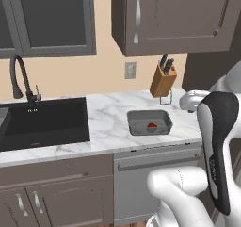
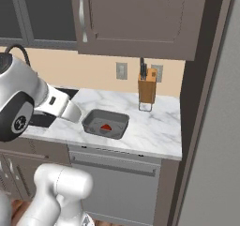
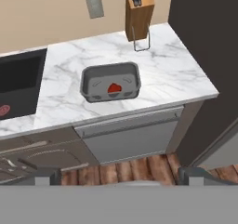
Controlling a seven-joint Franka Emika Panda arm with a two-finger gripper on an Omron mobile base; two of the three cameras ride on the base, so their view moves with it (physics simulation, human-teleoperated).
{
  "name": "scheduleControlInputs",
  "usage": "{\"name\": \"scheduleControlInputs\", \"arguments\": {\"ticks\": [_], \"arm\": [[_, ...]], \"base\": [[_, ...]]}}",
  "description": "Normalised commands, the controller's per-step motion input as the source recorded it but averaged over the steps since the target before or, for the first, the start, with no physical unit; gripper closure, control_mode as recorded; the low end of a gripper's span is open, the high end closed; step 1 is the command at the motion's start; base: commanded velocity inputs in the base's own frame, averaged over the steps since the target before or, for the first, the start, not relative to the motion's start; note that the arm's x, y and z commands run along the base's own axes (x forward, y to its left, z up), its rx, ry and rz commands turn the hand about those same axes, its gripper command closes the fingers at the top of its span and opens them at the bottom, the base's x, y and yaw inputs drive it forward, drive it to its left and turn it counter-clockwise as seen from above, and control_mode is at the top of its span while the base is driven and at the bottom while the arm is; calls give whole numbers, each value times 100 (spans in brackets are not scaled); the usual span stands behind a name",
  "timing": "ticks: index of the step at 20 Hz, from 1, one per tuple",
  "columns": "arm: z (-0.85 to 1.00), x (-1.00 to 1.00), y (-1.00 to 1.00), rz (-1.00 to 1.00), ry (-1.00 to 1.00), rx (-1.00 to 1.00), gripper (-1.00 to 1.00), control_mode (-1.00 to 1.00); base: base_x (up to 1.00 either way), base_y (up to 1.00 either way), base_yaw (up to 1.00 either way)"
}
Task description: Take the bell pepper and lemon wedge out of the freezer and place them in the tupperware container on the counter. Then put the tupperware containing the vegetables back in the freezer.
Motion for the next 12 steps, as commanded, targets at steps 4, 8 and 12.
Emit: {"name": "scheduleControlInputs", "arguments": {"ticks": [4, 8, 12], "arm": [[-1, 0, 0, 0, 6, -1, -100, -100], [0, 0, 0, 0, 0, 0, -100, -100], [0, 0, 0, 0, 0, 0, -100, -100]], "base": [[0, 0, 0], [0, 0, 0], [0, 0, 0]]}}
